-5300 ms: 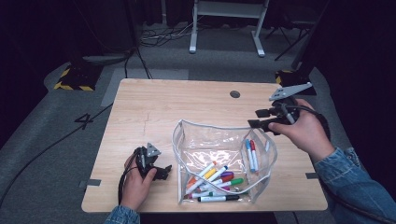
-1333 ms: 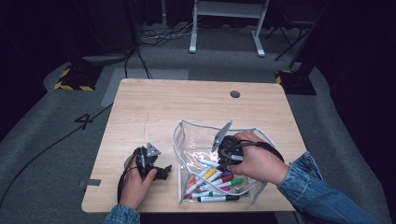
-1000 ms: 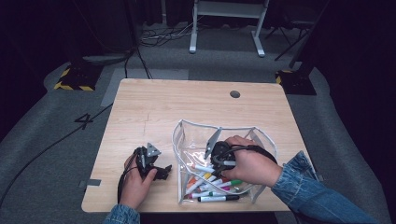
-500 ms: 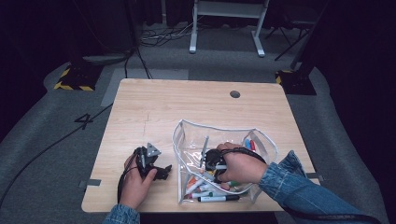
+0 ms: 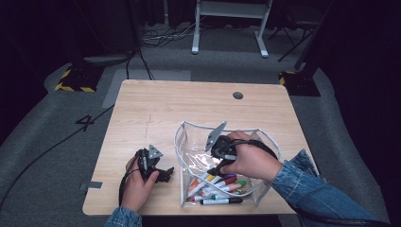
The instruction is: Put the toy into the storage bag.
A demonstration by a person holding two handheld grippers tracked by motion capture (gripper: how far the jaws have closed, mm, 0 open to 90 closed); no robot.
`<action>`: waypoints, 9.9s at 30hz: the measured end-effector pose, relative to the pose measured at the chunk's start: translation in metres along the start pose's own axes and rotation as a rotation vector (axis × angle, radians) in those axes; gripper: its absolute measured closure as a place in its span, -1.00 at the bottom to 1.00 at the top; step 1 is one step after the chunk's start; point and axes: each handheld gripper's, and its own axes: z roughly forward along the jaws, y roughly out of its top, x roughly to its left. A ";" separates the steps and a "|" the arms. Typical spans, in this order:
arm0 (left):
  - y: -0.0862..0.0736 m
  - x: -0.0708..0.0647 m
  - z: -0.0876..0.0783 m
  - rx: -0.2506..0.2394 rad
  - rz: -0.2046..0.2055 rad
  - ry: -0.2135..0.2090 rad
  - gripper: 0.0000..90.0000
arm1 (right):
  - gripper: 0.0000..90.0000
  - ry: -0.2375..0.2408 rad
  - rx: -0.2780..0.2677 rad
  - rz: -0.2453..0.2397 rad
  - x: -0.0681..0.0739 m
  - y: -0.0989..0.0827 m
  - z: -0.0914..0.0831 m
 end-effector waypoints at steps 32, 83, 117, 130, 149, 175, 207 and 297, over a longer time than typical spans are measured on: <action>0.000 0.001 0.000 0.000 0.006 -0.003 -1.00 | 0.05 -0.335 -0.314 0.578 -0.112 -0.135 -0.104; 0.000 0.001 0.000 0.000 0.006 -0.002 -1.00 | 0.72 -0.260 -0.011 0.734 -0.114 -0.220 0.038; 0.000 0.001 0.000 0.000 0.006 -0.003 -1.00 | 0.72 -0.246 -0.175 0.452 -0.065 -0.101 -0.127; 0.000 0.001 0.000 -0.001 0.003 -0.003 -1.00 | 0.72 -0.145 -0.160 0.272 -0.026 -0.046 -0.113; 0.000 0.001 0.000 -0.001 0.003 -0.003 -1.00 | 0.72 0.021 0.018 0.116 0.005 -0.009 -0.028; 0.000 0.001 0.000 -0.001 0.003 -0.003 -1.00 | 0.24 0.092 0.201 -0.102 0.026 -0.006 0.046; 0.000 0.001 0.000 -0.001 0.003 -0.003 -1.00 | 0.03 -0.365 -0.356 0.514 -0.093 -0.108 -0.119; 0.001 0.001 0.001 0.003 0.006 -0.005 -1.00 | 0.72 -0.215 -0.265 0.455 -0.063 -0.099 -0.131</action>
